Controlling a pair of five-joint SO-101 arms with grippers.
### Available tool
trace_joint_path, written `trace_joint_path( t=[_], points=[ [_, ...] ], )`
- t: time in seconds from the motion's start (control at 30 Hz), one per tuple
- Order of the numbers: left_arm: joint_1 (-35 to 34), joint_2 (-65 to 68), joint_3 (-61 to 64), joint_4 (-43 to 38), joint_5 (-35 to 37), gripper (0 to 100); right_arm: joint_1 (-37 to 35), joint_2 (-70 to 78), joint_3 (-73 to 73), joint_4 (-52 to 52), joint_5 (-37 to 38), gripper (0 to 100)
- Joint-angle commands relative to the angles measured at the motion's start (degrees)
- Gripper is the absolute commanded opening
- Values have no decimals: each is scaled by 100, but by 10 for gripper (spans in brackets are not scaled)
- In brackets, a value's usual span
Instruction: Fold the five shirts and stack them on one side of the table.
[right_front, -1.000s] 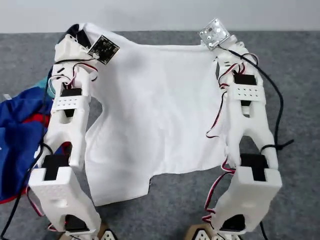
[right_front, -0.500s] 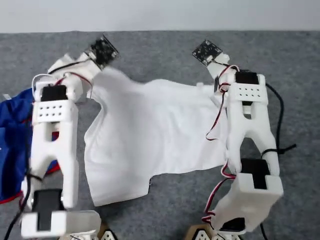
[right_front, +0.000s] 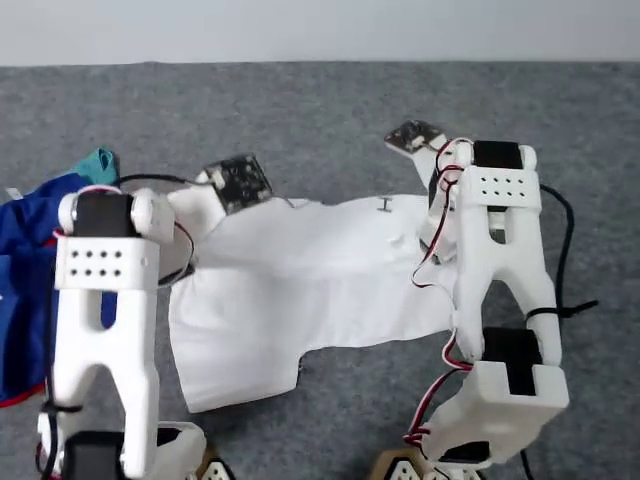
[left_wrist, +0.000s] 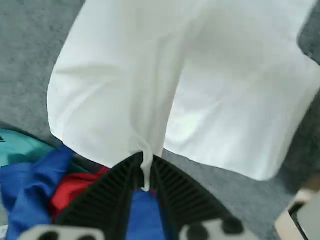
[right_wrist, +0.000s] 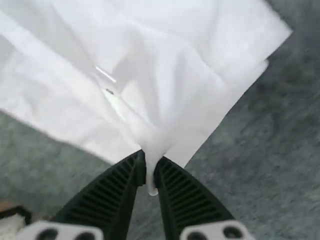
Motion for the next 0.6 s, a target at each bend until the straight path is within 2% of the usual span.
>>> trace_joint_path(
  t=[0.0,0.13,0.33,0.57],
  points=[
    [-141,-536,444,237,-246,5,215,-356,-343,488,-26,10],
    [-211,-1213,1596,237,-668,6,576,-321,-316,752,193,10],
    [-176,-2382,3134,237,-932,19,875,-303,-308,813,607,10],
    [-211,-2980,3776,237,-1099,20,1007,-356,352,822,826,10]
  ],
)
